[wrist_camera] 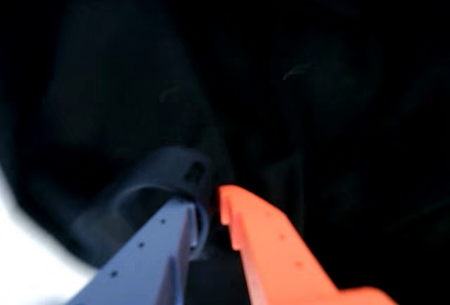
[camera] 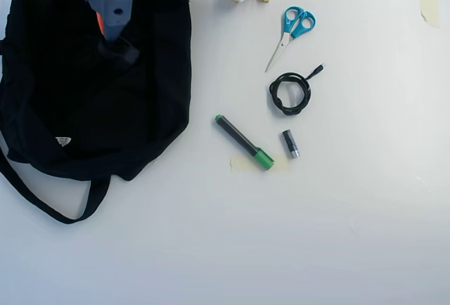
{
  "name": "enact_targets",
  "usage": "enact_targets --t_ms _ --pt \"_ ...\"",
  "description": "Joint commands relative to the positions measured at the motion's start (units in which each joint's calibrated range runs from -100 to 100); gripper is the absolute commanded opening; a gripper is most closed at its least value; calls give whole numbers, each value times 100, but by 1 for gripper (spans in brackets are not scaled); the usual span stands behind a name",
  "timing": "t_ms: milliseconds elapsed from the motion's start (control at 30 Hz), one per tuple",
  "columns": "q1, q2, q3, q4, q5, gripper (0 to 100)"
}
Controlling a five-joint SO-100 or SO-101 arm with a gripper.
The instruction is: Put the bike light into the black bag
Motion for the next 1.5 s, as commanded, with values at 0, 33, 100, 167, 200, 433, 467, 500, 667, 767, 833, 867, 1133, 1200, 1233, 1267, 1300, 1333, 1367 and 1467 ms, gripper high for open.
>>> enact_targets --t_ms 0,33,100,167,200,433,467,500,667,767,833,867,1133,1200,1233,1267,1300,1333,1367,1467 --pt "521 -63 -111 -520 -3 2" --pt "663 120 -111 -658 -3 2" --pt "924 759 -120 -908 13 2" --pt "1104 1448 -174 -1347 2 2" --pt "1224 1705 -165 -1451 2 2" --pt "1530 2352 -102 -1649 -8 3" --pt "1530 2352 -102 -1631 -8 7" --pt "1523 2352 -102 -1631 -8 15" --pt "1336 2095 -417 -1252 23 39" --pt "685 1091 -641 -1072 44 46" --pt "191 303 -623 -1072 23 46" --pt "-220 -146 -560 -1072 23 46" --pt "-3122 -1772 -542 -917 2 8" --pt "-3324 -1839 -542 -615 -3 3" --pt "-3414 -1855 -542 -443 -8 2" --pt "-3518 -1872 -542 -305 -13 2" --pt "-3616 -1897 -542 -159 -13 2" --pt "-3713 -1938 -542 22 -19 2" --pt "-3795 -2021 -542 229 -24 2" --pt "-4027 -2278 -444 565 -29 2"
